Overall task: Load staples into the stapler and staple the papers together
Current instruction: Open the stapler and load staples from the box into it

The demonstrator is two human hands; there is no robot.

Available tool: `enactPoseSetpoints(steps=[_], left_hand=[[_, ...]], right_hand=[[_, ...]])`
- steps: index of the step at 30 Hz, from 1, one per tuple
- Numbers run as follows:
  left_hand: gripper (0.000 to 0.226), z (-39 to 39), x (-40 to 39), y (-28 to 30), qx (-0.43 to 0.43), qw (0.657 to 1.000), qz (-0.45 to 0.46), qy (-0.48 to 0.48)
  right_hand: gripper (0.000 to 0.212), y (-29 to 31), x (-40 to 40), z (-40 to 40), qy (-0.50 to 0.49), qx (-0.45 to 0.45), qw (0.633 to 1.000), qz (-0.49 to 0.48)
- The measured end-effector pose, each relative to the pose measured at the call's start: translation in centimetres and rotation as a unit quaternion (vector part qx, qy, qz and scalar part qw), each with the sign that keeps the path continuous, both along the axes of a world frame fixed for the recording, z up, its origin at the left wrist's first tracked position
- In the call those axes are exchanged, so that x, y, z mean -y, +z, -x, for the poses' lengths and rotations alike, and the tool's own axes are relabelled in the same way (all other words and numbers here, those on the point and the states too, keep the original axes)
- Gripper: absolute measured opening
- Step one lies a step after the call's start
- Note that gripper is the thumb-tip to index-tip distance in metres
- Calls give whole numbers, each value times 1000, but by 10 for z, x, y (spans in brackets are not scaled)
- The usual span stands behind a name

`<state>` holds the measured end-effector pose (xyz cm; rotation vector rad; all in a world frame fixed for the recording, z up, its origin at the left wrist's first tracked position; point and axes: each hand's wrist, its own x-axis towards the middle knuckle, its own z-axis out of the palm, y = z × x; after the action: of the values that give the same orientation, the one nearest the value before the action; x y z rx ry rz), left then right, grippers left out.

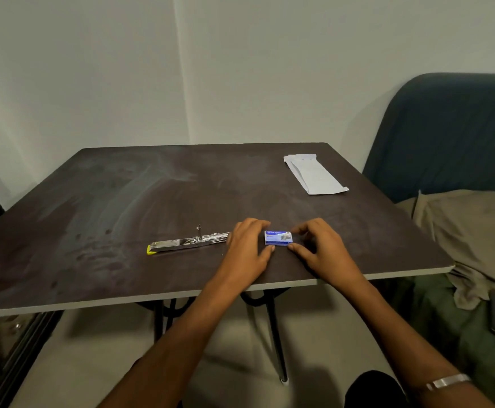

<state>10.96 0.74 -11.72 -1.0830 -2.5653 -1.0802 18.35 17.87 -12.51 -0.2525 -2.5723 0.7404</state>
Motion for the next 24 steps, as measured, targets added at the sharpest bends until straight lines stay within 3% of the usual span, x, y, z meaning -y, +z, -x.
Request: enactPoseSetpoints(steps=[11,24], left_hand=[[38,5,-15,-2,19,999,-7,-25],[38,8,-14,-2,54,997,-46,-19]], right_hand=[[13,-5,-5,5,-48,6,998,39],[19,-4,-12,11,-17,43,997,60]])
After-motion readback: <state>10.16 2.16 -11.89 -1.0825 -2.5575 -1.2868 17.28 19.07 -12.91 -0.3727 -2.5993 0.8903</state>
